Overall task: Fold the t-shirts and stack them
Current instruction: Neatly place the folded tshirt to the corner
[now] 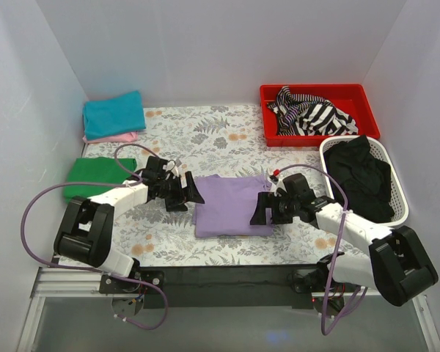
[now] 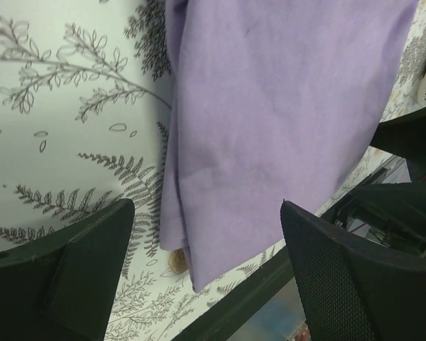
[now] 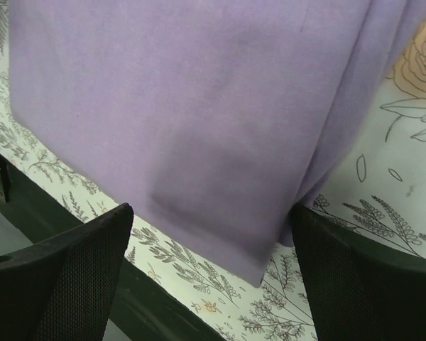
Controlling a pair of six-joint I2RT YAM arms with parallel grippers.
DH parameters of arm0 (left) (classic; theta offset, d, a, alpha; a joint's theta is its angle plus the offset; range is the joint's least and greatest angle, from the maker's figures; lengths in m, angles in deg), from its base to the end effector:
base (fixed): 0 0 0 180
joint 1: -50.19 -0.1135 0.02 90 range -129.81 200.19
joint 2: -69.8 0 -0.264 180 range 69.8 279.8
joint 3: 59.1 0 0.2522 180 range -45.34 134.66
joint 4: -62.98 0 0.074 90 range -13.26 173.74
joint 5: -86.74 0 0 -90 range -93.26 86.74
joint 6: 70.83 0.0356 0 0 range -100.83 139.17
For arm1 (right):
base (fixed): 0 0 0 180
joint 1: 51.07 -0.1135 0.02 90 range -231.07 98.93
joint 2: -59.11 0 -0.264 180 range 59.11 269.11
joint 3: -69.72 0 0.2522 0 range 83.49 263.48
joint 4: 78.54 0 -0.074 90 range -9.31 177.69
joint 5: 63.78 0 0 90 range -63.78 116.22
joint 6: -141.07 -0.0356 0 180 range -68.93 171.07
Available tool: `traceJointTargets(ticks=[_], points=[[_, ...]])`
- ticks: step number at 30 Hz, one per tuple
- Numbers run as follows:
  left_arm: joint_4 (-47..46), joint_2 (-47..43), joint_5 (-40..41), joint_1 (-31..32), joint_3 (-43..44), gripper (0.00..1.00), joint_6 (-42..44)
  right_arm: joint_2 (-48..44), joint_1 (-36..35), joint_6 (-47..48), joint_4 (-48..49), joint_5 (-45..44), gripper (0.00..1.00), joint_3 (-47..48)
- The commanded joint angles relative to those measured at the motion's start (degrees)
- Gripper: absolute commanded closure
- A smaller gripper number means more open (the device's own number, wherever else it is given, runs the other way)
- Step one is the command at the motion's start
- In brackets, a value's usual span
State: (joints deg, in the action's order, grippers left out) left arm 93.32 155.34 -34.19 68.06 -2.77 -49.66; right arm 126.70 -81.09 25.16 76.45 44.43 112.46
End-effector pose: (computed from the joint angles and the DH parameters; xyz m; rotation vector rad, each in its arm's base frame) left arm 0.2538 -0.1011 0.1635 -1.0533 2.7192 -1.1283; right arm 0.1829 0.1186 0.1692 -0.2409 2.5451 0.7985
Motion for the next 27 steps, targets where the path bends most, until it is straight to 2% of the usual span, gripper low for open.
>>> traceJointTargets(ticks=[1, 7, 10, 12, 13, 16, 24, 27], points=[[0.7, -3.6, -1.1, 0.1, -2.0, 0.16, -1.2, 1.6, -0.1, -1.9, 6.1, 5.1, 0.04, -1.5], [0.6, -4.6, -0.9, 0.1, -2.8, 0.16, -2.0, 4.0, -0.2, -2.7, 10.7, 8.9, 0.09, -3.0], [0.9, -4.9, -0.5, 0.1, -3.2, 0.16, -2.2, 1.5, -0.2, -3.0, 11.3, 6.4, 0.14, -2.7], [1.0, -5.2, -0.4, 0.1, -3.8, 0.16, -2.7, -1.0, -0.2, -2.7, 5.7, 1.0, 0.12, -1.1], [1.0, -5.6, -0.4, 0.1, -4.1, 0.16, -3.0, -2.3, -0.2, -2.1, 4.2, -0.5, 0.07, -0.3], [0.5, -6.2, -1.7, 0.1, -5.5, 0.16, -3.7, -7.9, -0.2, -0.4, -2.2, -6.2, 0.02, 3.4], [-0.6, -3.0, 2.3, 0.5, -7.1, 0.16, -3.8, -10.4, -0.2, 3.1, -6.7, -10.7, 0.02, 8.3], [-2.3, -1.4, 5.5, 1.6, -6.7, 0.11, -5.0, -10.1, -0.1, 3.7, -6.7, -10.9, 0.02, 8.9]])
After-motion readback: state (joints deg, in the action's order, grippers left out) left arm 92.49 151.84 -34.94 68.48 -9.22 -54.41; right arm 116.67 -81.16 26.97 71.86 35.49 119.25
